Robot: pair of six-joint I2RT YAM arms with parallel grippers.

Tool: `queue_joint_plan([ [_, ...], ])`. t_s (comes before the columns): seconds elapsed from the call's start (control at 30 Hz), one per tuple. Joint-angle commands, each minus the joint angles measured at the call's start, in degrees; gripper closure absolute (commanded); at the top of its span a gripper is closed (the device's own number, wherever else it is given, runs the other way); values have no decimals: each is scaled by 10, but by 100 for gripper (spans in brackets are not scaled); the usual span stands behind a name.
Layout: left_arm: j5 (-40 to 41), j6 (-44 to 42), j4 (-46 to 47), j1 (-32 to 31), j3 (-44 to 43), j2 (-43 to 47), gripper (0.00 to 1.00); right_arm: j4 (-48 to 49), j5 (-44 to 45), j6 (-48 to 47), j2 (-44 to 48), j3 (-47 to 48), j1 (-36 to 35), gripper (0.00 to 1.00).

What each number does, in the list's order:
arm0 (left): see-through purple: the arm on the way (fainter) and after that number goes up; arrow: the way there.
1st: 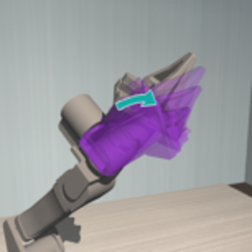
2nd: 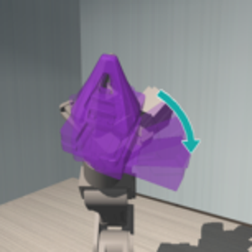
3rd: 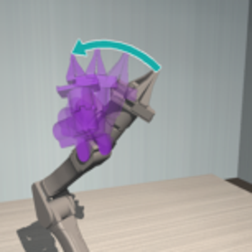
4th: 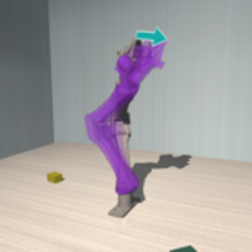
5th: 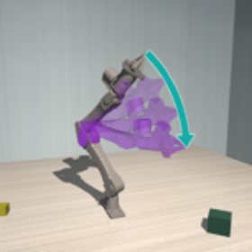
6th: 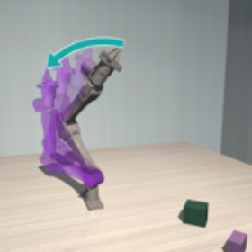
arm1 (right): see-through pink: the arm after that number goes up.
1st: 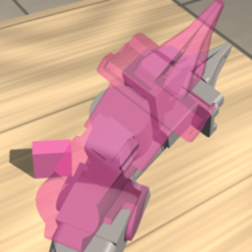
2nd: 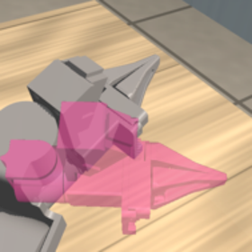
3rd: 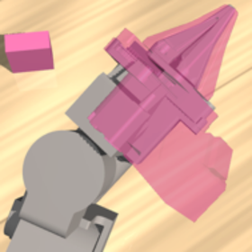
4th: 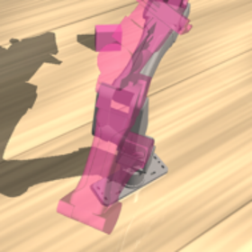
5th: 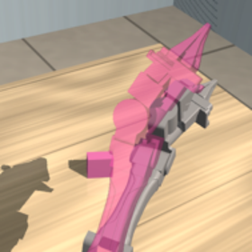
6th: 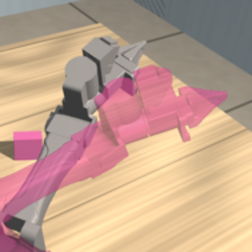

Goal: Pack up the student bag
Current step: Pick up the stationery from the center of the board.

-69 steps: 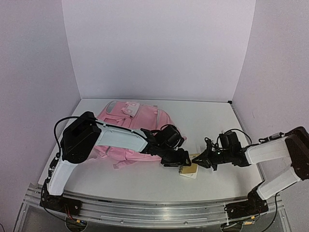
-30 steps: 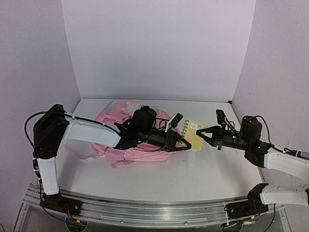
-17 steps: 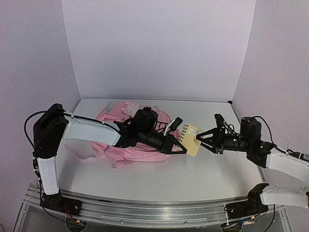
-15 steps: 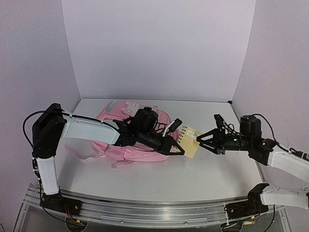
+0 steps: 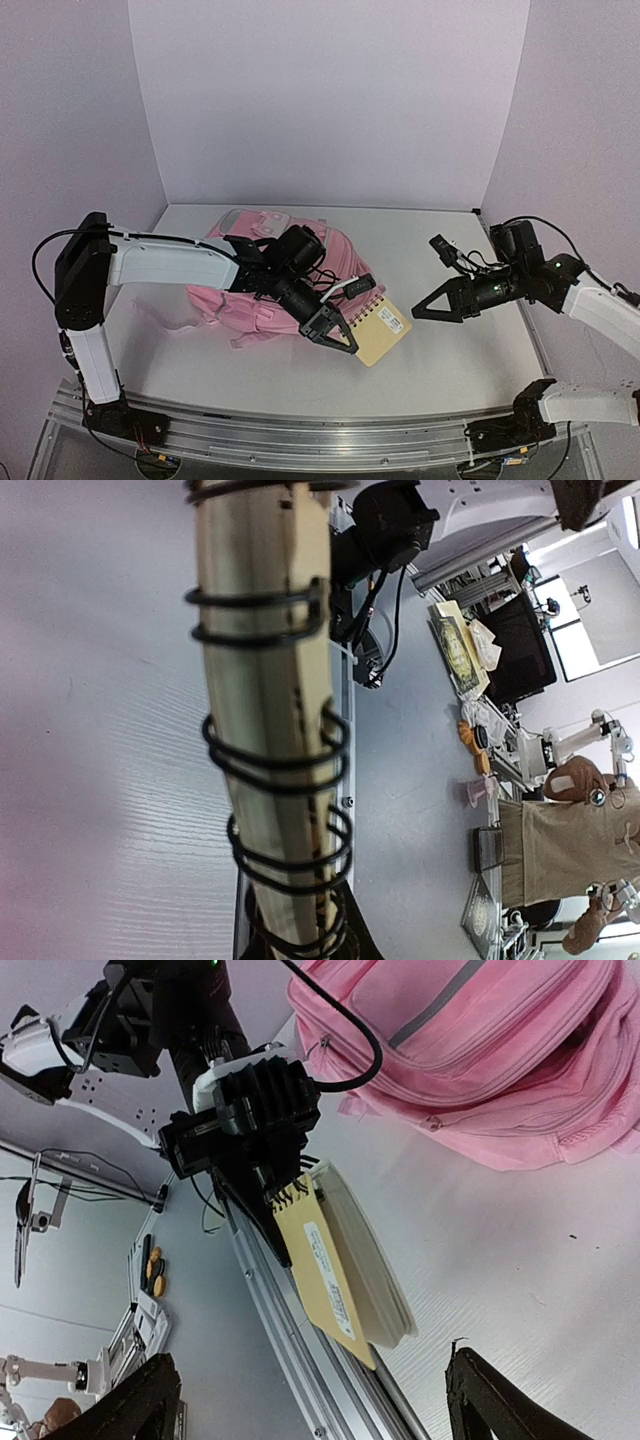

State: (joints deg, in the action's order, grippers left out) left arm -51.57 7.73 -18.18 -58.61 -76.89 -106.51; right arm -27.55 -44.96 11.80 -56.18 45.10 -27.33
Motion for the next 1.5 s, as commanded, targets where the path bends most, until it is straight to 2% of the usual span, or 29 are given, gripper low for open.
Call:
queue_joint_plan([
  [0.0,-43,-93,-103,-16,-65,18,100,-36,-112,-107,-41,40,-2,12],
  [0.2,-42,-117,-150,-25,-111,-14,100,-39,-190,-110,-131,75,-3,22],
  [0.3,-44,-124,-153,-25,-126,-18,100,-40,-224,-110,-153,77,-7,32],
  [0.37,-40,-127,-161,-26,-137,-25,100,-40,-228,-110,-156,76,-11,45],
  [0.47,-28,-126,-173,-25,-154,-37,100,-40,-259,-107,-161,75,-22,49],
  [0.5,-23,-124,-173,-25,-158,-40,100,-41,-261,-102,-164,75,-27,54],
  [0.57,-16,-119,-168,-25,-160,-41,100,-42,-259,-94,-168,70,-35,66],
  [0.7,-6,-91,-127,-25,-147,-28,100,-44,-254,-90,-155,50,-36,69],
  [0.83,-11,-67,-103,-25,-140,-28,100,-42,-236,-89,-138,46,-37,78],
  [0.87,-13,-59,-97,-25,-139,-29,100,-42,-230,-90,-134,48,-38,82],
  [0.93,-12,-51,-84,-25,-136,-27,100,-42,-204,-89,-127,49,-38,100],
  [1.0,8,-34,-71,-25,-131,-18,97,-42,-155,-75,-114,49,-38,100],
  [1.03,26,-26,-67,-25,-129,-12,85,-43,-134,-63,-108,50,-38,100],
  [1.07,47,-22,-67,-25,-128,-4,64,-43,-114,-51,-102,51,-38,100],
  [1.1,82,-16,-69,-24,-126,10,37,-43,-94,-40,-95,51,-38,100],
  [1.13,120,-8,-70,-25,-124,25,16,-43,-77,-24,-87,50,-38,100],
  [1.17,183,5,-74,-25,-123,39,5,-43,-60,-13,-78,47,-38,100],
  [1.2,240,18,-81,-25,-124,53,1,-44,-48,-4,-70,44,-37,100],
  [1.33,534,92,-116,-24,-154,72,0,-46,35,39,-34,28,-29,100],
  [1.4,628,107,-154,-24,-199,48,0,-46,77,73,-23,22,-18,100],
  [1.47,665,115,-198,-24,-254,1,0,-45,157,124,-19,13,-2,100],
])
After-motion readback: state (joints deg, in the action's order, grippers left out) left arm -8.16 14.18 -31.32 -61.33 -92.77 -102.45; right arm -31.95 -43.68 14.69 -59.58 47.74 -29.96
